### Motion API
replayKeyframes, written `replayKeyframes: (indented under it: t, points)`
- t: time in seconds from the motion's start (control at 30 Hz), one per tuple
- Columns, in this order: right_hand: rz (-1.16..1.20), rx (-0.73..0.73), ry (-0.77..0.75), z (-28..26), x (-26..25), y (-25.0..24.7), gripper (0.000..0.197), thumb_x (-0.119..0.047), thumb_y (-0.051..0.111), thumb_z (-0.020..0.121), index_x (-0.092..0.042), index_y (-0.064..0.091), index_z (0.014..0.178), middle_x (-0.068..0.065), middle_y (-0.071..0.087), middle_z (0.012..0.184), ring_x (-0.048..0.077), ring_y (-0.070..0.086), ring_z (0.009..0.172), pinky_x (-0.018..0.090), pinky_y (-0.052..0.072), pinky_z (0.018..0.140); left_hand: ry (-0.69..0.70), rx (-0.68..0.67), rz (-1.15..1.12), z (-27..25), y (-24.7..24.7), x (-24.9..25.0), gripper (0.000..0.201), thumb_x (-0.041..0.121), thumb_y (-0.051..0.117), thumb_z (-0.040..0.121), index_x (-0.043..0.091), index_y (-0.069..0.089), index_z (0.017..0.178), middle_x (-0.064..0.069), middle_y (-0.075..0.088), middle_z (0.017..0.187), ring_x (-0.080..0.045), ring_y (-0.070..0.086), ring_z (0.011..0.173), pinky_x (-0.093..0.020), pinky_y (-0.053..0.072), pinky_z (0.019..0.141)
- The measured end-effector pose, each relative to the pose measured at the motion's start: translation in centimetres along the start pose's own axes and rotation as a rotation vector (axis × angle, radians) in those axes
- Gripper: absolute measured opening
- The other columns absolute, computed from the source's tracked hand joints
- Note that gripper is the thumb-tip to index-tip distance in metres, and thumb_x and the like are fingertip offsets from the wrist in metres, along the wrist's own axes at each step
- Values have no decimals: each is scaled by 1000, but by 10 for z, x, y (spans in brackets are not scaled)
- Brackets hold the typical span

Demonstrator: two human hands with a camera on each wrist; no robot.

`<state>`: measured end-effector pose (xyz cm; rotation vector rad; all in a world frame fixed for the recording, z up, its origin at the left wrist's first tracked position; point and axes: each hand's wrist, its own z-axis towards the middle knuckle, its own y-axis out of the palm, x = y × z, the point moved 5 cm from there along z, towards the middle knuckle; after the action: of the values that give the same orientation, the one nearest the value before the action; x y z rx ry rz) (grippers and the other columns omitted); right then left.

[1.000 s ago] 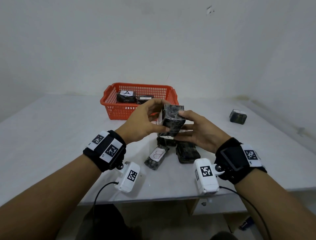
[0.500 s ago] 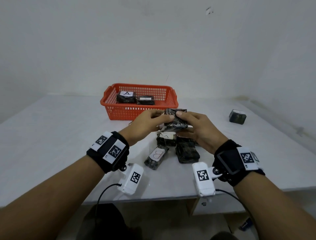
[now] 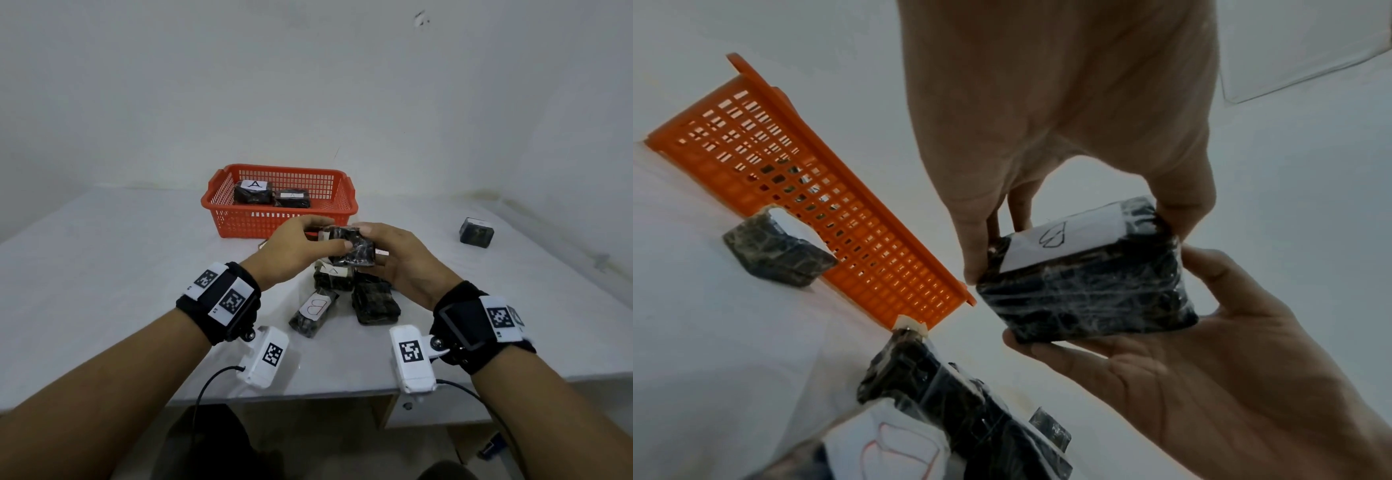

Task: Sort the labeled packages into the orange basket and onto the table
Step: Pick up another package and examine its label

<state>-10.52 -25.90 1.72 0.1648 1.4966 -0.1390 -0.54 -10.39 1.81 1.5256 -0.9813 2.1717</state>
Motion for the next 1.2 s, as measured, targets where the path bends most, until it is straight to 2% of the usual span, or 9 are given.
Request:
replayKeyframes:
  t: [0.13, 0.33, 0.47, 0.57, 0.73, 0.83, 0.93, 1.07, 1.2]
  points:
    - [50, 35, -11, -1, 0, -5, 49, -25, 76, 86, -4, 65, 130, 11, 75, 116, 26, 73, 100, 37, 60, 92, -4, -10, 45, -1, 1, -3, 103, 66, 86, 57, 23, 53, 145, 10, 68, 130, -10, 66, 120, -39, 53, 107]
    - [23, -26, 68, -8, 4, 1, 45, -40, 71, 89, -14, 70, 125, 14, 74, 118, 25, 72, 98, 44, 57, 93, 68, -27, 208, -5, 1, 7, 97, 40, 96, 65, 22, 48, 147, 10, 61, 133, 0, 62, 115, -19, 52, 97]
    - [-97, 52, 150, -8, 5, -5, 58, -54, 72, 84, -14, 65, 125, 10, 75, 104, 22, 75, 86, 39, 60, 76, 160, -63, 383, -10, 10, 20, 109, 44, 98, 62, 20, 42, 153, 7, 53, 145, -9, 53, 129, -28, 45, 111]
    - [-203, 81, 180, -7, 6, -10, 64, -59, 78, 76, -22, 63, 127, 9, 74, 108, 21, 74, 79, 40, 60, 80, 226, -156, 508, -11, 18, 27, 126, 54, 97, 57, 20, 32, 159, 7, 49, 152, -9, 48, 137, -31, 41, 117]
    - [-172, 132, 178, -8, 6, -14, 44, -28, 79, 87, -16, 62, 126, 12, 75, 105, 19, 73, 64, 30, 55, 61, 246, -197, 525, -13, 29, 34, 132, 54, 96, 59, 24, 21, 164, 8, 39, 162, -8, 39, 146, -28, 35, 119]
    - [4, 249, 147, -8, 3, -26, 42, -24, 72, 92, -7, 58, 128, 19, 72, 117, 29, 76, 84, 33, 59, 63, 166, -122, 400, -6, 27, 27, 124, 61, 91, 64, 26, 24, 163, 6, 39, 163, -10, 43, 144, -36, 41, 117]
    - [198, 328, 80, -10, -2, -37, 47, -18, 70, 95, 1, 51, 133, 22, 66, 121, 31, 76, 91, 36, 62, 68, 34, -135, 153, 1, 31, 15, 109, 64, 87, 65, 26, 40, 156, 7, 59, 146, -10, 63, 127, -40, 56, 104]
    - [198, 330, 59, -13, -4, -46, 55, -18, 73, 91, 4, 50, 135, 24, 65, 120, 32, 77, 88, 40, 64, 77, -28, -61, -126, 9, 37, 14, 67, 33, 85, 80, 10, 62, 139, -5, 72, 128, -22, 75, 108, -48, 62, 93]
    - [26, 345, 73, -22, -7, -67, 52, -34, 78, 87, -2, 58, 124, 13, 68, 103, 25, 69, 81, 33, 60, 71, -65, -70, -213, 16, 45, 31, 31, 13, 77, 89, 8, 73, 119, -5, 77, 108, -20, 74, 97, -34, 61, 81]
